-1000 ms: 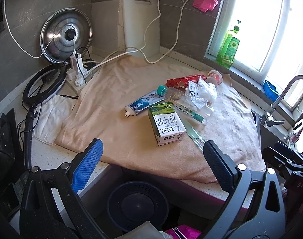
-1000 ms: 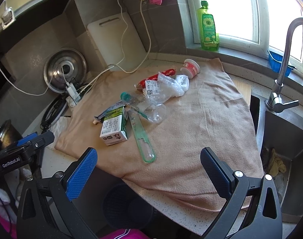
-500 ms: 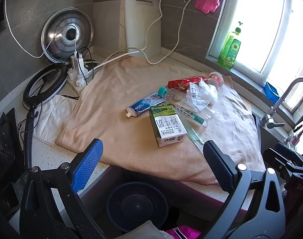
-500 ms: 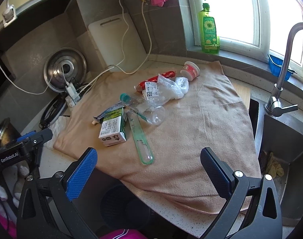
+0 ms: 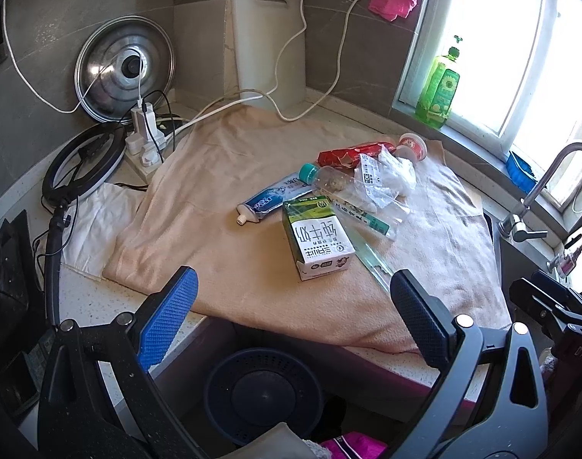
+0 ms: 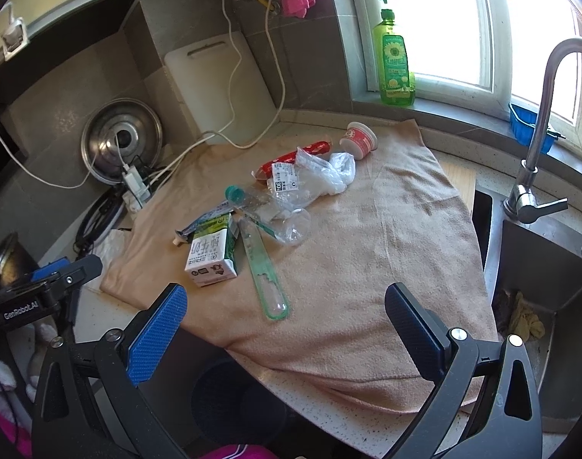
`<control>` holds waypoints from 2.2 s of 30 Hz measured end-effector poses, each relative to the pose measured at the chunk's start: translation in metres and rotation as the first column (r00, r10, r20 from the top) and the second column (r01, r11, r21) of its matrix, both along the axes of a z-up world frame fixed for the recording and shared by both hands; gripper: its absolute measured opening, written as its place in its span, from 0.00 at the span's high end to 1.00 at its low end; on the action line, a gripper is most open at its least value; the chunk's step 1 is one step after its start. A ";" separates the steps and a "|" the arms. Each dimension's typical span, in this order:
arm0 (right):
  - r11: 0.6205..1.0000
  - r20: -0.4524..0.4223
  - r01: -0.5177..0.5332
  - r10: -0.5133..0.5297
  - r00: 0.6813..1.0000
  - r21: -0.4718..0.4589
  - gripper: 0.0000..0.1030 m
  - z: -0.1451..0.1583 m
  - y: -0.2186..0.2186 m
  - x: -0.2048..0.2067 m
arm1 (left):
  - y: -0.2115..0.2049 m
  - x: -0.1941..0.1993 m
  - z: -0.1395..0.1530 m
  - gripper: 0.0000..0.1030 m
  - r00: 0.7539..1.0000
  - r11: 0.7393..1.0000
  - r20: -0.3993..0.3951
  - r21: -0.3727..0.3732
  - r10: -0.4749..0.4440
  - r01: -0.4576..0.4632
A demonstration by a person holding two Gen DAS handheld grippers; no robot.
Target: Collect trash
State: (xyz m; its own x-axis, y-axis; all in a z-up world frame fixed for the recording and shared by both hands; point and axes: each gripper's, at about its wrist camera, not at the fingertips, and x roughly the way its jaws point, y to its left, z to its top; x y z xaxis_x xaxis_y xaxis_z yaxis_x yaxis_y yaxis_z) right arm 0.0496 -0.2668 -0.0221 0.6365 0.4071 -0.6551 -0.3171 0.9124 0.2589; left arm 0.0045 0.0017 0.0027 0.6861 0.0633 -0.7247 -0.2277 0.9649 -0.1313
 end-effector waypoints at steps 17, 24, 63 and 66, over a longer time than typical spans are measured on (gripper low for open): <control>1.000 -0.031 0.006 -0.005 1.000 0.010 0.01 -0.009 -0.011 0.007 | -0.003 0.007 -0.016 0.01 1.000 1.000 -0.023 -0.011 -0.004 0.003; 1.000 0.016 -0.003 0.003 1.000 -0.003 0.01 -0.012 -0.015 0.011 | 0.011 0.016 -0.026 0.01 0.998 0.999 -0.059 -0.043 -0.002 -0.001; 0.857 -0.278 -0.515 0.499 0.821 0.018 0.25 -0.045 0.090 0.210 | -0.004 0.132 -0.092 0.16 0.973 0.972 -0.232 -0.229 0.002 -0.057; 0.837 -0.312 -0.547 0.519 0.796 -0.004 0.31 -0.054 0.104 0.219 | -0.002 0.137 -0.096 0.19 0.970 0.972 -0.243 -0.225 0.014 -0.071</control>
State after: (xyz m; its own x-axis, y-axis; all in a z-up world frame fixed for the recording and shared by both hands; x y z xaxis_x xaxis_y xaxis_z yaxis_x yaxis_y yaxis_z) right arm 0.2687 -0.1631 -0.0757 0.1141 0.5575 -0.8223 -0.6847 0.6439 0.3416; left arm 0.1419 -0.0007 -0.0931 0.4924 -0.0995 -0.8647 -0.3194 0.9035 -0.2859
